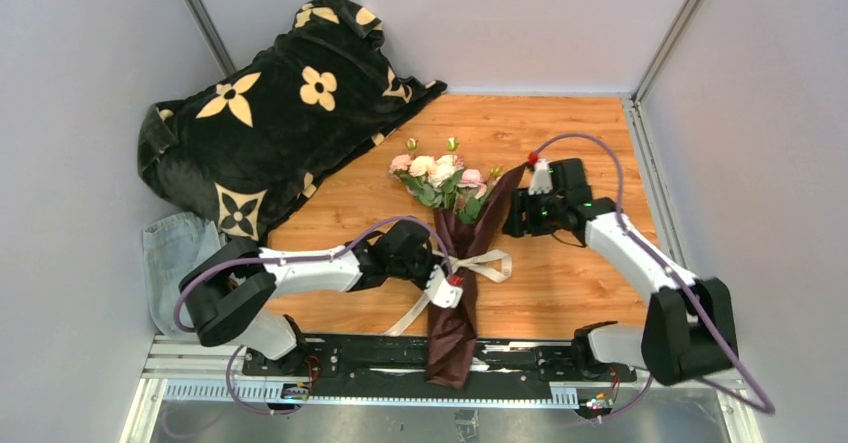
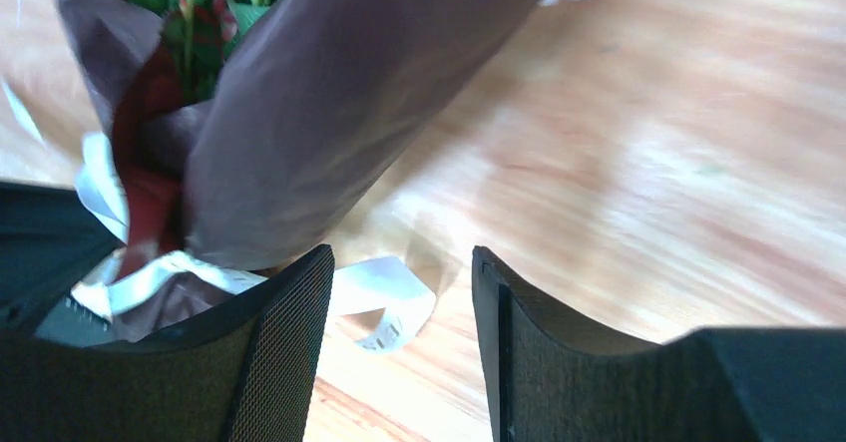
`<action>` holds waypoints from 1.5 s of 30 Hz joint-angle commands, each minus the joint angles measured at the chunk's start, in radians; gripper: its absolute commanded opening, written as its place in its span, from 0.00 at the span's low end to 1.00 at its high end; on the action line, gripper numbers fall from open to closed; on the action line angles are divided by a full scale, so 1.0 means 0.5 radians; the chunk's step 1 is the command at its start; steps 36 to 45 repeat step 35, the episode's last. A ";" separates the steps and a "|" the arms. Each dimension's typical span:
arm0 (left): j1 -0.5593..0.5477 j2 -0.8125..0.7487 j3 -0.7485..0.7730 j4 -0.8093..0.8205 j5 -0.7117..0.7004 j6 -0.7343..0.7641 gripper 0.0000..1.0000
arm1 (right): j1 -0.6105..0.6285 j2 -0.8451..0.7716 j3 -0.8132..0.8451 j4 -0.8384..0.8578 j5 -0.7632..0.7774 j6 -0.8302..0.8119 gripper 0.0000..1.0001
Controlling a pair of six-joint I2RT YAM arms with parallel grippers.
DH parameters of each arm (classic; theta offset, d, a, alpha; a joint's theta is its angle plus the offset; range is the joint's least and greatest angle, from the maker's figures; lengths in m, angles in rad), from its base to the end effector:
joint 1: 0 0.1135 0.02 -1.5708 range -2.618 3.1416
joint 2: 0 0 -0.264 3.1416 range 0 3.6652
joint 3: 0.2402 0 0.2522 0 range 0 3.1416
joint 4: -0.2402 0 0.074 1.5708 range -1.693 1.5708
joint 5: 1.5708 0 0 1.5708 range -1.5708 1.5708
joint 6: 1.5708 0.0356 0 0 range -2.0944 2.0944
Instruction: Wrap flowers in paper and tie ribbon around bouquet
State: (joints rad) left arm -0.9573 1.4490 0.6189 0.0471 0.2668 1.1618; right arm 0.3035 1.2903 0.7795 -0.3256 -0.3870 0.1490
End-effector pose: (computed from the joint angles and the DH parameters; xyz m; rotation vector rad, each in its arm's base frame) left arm 0.1502 -0.2297 0.1588 2.0912 1.0245 -0.2118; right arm 0.2456 0.0910 0.2204 -0.3697 2.4062 0.6730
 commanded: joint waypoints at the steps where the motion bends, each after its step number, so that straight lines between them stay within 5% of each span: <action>1: -0.027 0.128 0.258 0.329 0.077 -0.259 0.10 | -0.257 -0.222 0.081 -0.171 0.096 -0.098 0.58; 3: -0.027 0.186 0.314 0.329 0.032 -0.240 0.13 | -0.295 -0.252 0.086 -0.178 0.071 -0.103 0.58; 5: -0.026 0.206 0.296 0.321 -0.033 -0.074 0.27 | -0.300 -0.258 0.101 -0.210 0.026 -0.127 0.58; 8: -0.027 0.079 0.222 0.148 -0.122 0.144 0.72 | -0.317 -0.286 0.123 -0.288 0.038 -0.172 0.59; 9: -0.027 0.007 0.205 0.062 -0.167 0.152 0.94 | -0.333 -0.304 0.134 -0.302 0.045 -0.182 0.59; 10: -0.026 -0.077 0.212 -0.046 -0.224 0.128 0.98 | -0.359 -0.327 0.146 -0.306 0.048 -0.184 0.59; 14: 0.029 -0.454 0.592 -1.044 -0.371 -0.082 1.00 | -0.523 -0.425 0.178 -0.249 0.084 -0.142 0.62; 19: 0.417 -0.669 1.048 -2.101 -0.452 -0.501 1.00 | -0.658 -0.541 0.067 -0.030 0.289 -0.052 0.62; 22: 0.688 -0.771 0.878 -2.087 -0.908 -0.797 1.00 | -0.656 -0.643 -0.070 0.135 0.554 0.157 0.62; 28: 1.181 -1.071 0.450 -1.557 -0.871 -1.091 1.00 | -0.659 -0.787 -0.312 0.217 1.015 0.270 0.63; 32: 1.260 -1.233 0.170 -1.085 -0.815 -1.362 1.00 | -0.659 -0.876 -0.477 0.303 1.066 0.230 0.60; 45: 1.267 -1.264 0.038 -0.996 -0.818 -1.425 1.00 | -0.659 -1.030 -0.574 0.346 1.052 0.192 0.61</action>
